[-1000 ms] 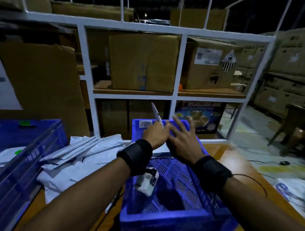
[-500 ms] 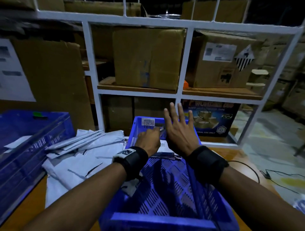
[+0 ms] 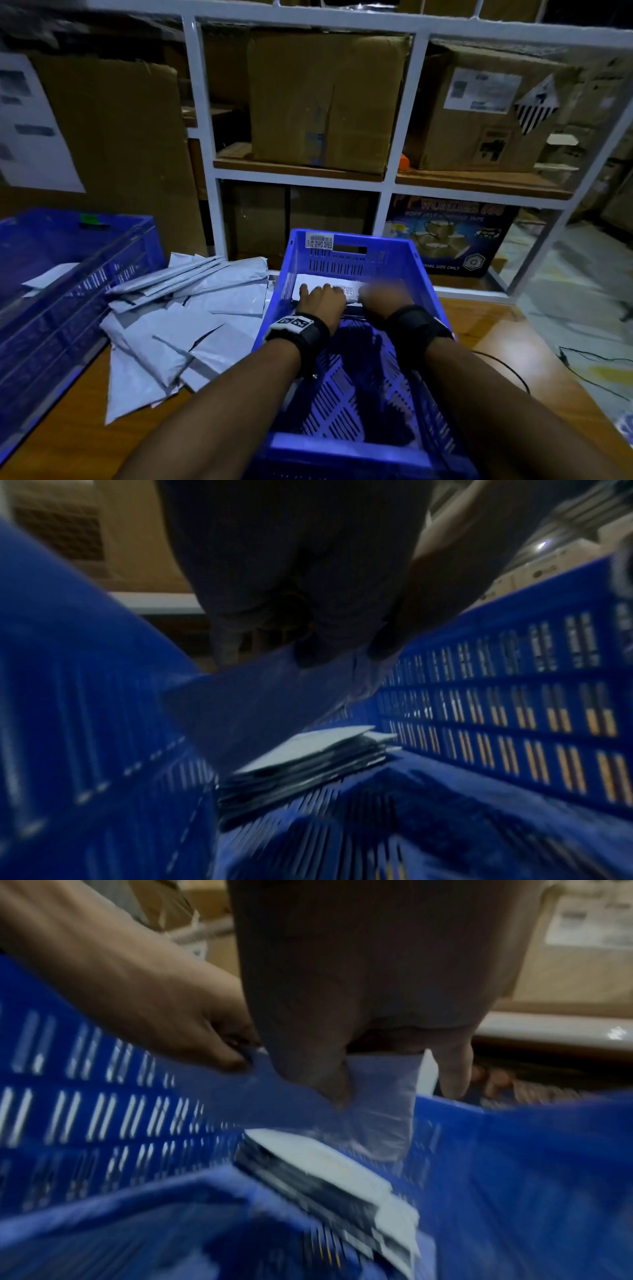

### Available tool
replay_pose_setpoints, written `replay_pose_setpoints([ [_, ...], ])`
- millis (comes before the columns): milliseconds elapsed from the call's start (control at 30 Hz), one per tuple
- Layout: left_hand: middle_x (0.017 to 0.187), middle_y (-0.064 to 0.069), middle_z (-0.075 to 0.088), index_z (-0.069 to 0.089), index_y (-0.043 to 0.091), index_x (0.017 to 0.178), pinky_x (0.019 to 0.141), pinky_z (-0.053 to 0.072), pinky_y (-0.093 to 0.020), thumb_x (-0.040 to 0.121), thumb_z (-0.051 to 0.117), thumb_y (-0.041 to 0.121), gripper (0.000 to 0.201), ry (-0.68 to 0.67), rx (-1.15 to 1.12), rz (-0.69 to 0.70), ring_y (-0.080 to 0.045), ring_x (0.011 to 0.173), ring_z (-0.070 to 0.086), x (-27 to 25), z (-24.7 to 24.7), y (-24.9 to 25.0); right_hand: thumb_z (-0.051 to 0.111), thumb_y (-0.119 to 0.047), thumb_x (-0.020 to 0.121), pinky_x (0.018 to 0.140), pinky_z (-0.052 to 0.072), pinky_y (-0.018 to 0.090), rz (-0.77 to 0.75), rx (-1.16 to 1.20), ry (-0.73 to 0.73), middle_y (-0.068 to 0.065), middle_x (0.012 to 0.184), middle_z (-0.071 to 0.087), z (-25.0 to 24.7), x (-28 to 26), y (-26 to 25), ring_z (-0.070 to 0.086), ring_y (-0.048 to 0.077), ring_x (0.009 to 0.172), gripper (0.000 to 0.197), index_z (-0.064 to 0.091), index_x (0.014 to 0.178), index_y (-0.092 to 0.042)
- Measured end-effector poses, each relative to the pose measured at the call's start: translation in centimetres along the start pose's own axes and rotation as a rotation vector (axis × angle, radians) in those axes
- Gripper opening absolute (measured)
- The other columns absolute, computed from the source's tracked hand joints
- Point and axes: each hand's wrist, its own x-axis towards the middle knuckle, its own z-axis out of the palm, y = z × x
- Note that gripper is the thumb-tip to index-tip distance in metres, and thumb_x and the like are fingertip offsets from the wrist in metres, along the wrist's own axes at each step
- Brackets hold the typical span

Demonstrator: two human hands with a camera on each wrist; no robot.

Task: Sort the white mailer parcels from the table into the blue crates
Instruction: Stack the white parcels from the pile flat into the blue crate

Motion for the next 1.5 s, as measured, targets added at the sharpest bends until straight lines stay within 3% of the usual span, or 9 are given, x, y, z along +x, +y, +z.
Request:
replay_pose_setpoints([
  [167,0.161,-0.026,0.017,0.02,-0.006,0.152,0.122,0.006,-0.055,0.102,0.033,0.003,0.052,-0.013,0.067,0.055,-0.041,0.15,0.013,0.8,3.4,-0.2,0.022,-0.023,0.105,0.111,0.016,0.065,0.057,0.026,-0.044,0.01,0.147,0.044,5.3,1.4,0.4,0.029,0.028,0.143,0.042,0.035,0.143,-0.015],
  [267,0.164,-0.023,0.006,0.012,-0.005,0.154,0.121,-0.002,-0.057,0.104,0.029,0.007,0.054,-0.21,0.059,0.07,-0.04,0.151,0.001,0.9,5.7,0.1,0.017,-0.035,0.106,0.112,0.014,0.066,0.031,0.096,-0.212,0.005,0.161,0.021,7.7,1.8,0.1,0.015,0.029,0.148,0.049,0.018,0.154,-0.027],
  [400,0.165,-0.017,-0.009,-0.002,0.004,0.157,0.118,-0.002,-0.062,0.1,0.054,0.022,0.082,-0.52,0.01,0.024,-0.041,0.151,-0.008,0.6,8.5,-0.3,0.025,-0.051,0.104,0.117,0.009,0.059,0.008,0.201,-0.468,0.003,0.165,0.003,11.2,1.8,-0.8,-0.003,0.042,0.149,0.057,0.005,0.156,-0.036],
  [567,0.162,-0.006,-0.026,-0.017,0.025,0.156,0.117,-0.005,-0.064,0.095,0.054,0.051,0.097,-0.574,-0.056,0.098,-0.041,0.148,-0.023,-0.2,10.3,-0.9,0.04,-0.043,0.103,0.117,0.004,0.057,-0.057,0.266,-0.528,0.004,0.164,-0.013,12.0,1.9,-1.0,-0.011,0.049,0.145,0.069,-0.004,0.156,-0.036],
  [700,0.159,0.002,-0.034,-0.022,0.031,0.154,0.119,-0.007,-0.06,0.086,0.045,0.076,0.106,-0.614,-0.105,0.084,-0.036,0.146,-0.028,-1.0,10.6,-1.5,0.058,-0.032,0.095,0.118,0.005,0.055,-0.096,0.289,-0.523,0.004,0.163,-0.018,11.9,2.0,-1.8,-0.015,0.043,0.147,0.089,-0.007,0.156,-0.031],
  [833,0.155,0.002,-0.041,-0.03,0.033,0.15,0.116,-0.008,-0.065,0.076,0.05,0.085,0.12,-0.65,-0.087,0.055,-0.039,0.145,-0.029,-0.7,10.7,-2.2,0.05,-0.035,0.094,0.119,0.005,0.057,-0.095,0.318,-0.507,0.003,0.163,-0.018,12.0,2.3,-2.2,-0.015,0.042,0.147,0.082,-0.003,0.157,-0.031],
  [1100,0.151,-0.005,-0.046,-0.029,0.02,0.151,0.105,-0.008,-0.077,0.068,0.066,0.081,0.14,-0.625,-0.101,0.022,-0.044,0.141,-0.035,0.4,11.3,-1.1,0.041,-0.028,0.103,0.117,0.013,0.058,-0.06,0.322,-0.478,0.011,0.164,-0.012,12.8,3.5,-1.6,-0.004,0.051,0.146,0.071,-0.004,0.157,-0.026],
  [1333,0.149,-0.001,-0.048,-0.031,0.025,0.15,0.112,-0.005,-0.071,0.066,0.06,0.086,0.138,-0.62,-0.166,0.01,-0.041,0.142,-0.035,0.3,12.5,-1.1,0.052,-0.027,0.097,0.117,0.013,0.057,-0.067,0.298,-0.443,0.011,0.163,-0.014,13.1,3.7,-1.8,-0.009,0.047,0.147,0.084,-0.007,0.157,-0.024],
  [1500,0.151,-0.004,-0.046,-0.03,0.027,0.15,0.11,-0.012,-0.069,0.064,0.059,0.088,0.138,-0.577,-0.146,-0.024,-0.043,0.139,-0.038,0.9,13.2,-1.0,0.053,-0.03,0.094,0.116,0.016,0.06,-0.057,0.265,-0.432,0.015,0.163,-0.011,13.7,4.1,-1.8,-0.007,0.05,0.146,0.087,-0.007,0.156,-0.023],
])
